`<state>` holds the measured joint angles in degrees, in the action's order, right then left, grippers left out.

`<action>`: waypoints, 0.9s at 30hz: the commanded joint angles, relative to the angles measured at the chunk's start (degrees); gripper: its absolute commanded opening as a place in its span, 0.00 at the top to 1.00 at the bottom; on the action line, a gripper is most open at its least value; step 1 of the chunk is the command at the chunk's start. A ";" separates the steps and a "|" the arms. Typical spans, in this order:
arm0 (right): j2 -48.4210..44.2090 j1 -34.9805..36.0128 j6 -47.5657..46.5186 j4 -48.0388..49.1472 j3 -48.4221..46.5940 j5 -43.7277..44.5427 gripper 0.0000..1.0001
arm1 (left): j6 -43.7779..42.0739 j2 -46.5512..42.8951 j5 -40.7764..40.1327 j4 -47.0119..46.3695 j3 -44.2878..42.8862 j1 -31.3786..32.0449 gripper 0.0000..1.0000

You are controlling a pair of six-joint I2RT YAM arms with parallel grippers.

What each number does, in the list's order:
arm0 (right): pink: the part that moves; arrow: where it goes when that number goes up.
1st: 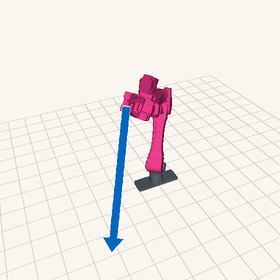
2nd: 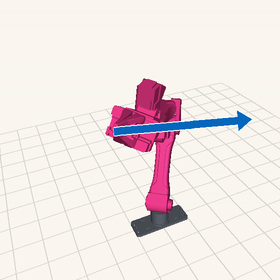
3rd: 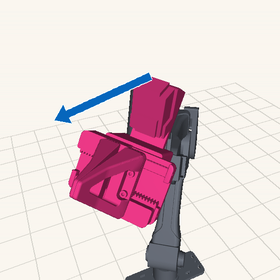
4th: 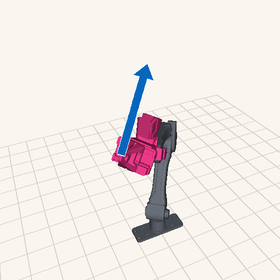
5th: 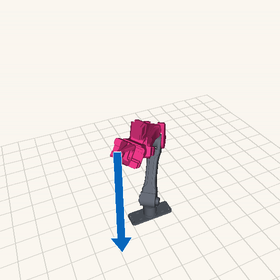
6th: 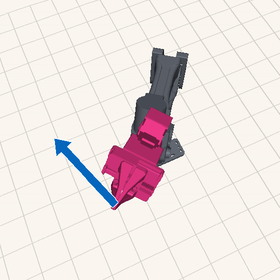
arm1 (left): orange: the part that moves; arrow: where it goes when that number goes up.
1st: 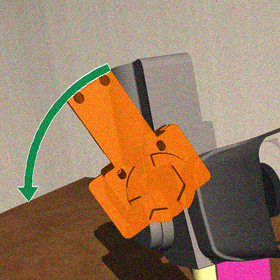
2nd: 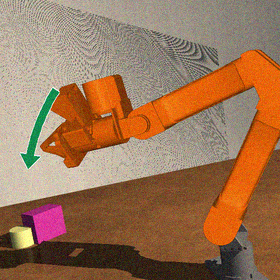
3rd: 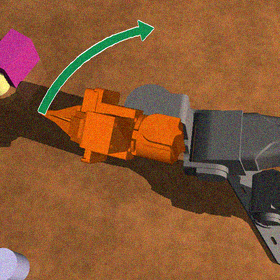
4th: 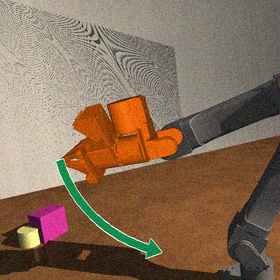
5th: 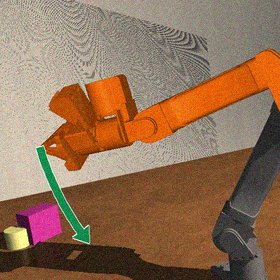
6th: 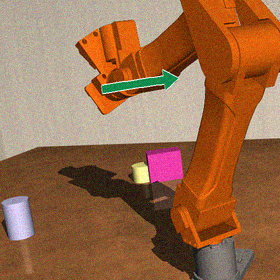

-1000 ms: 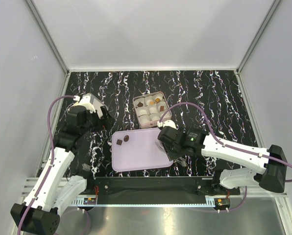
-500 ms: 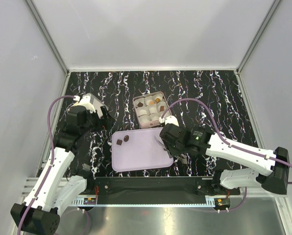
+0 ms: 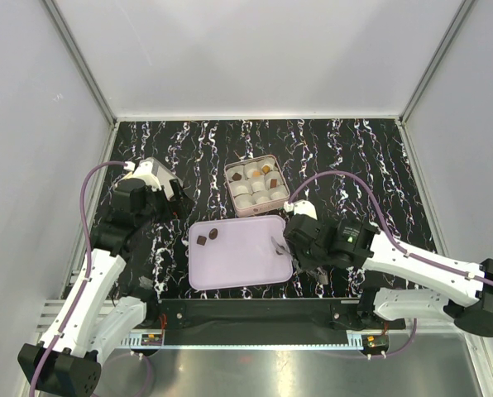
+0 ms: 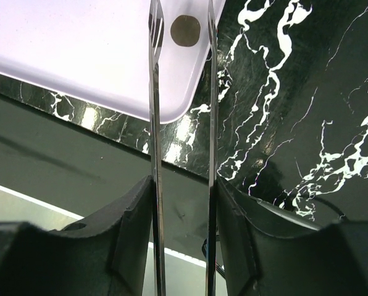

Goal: Pack the chocolate

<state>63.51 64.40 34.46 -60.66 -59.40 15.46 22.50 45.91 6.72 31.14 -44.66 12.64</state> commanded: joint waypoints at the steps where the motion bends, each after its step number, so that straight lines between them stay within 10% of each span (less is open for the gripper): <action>1: -1.02 0.46 2.02 0.55 0.51 -0.96 0.50 | 0.26 -0.56 0.57 -2.48 -1.21 -0.43 0.01; 27: 2.59 0.46 1.84 4.50 3.85 -3.33 0.50 | 0.26 -0.30 0.66 -2.57 -1.30 -0.51 0.01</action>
<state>65.89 64.40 36.10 -58.02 -55.22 12.45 22.50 45.89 6.74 31.14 -44.66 12.56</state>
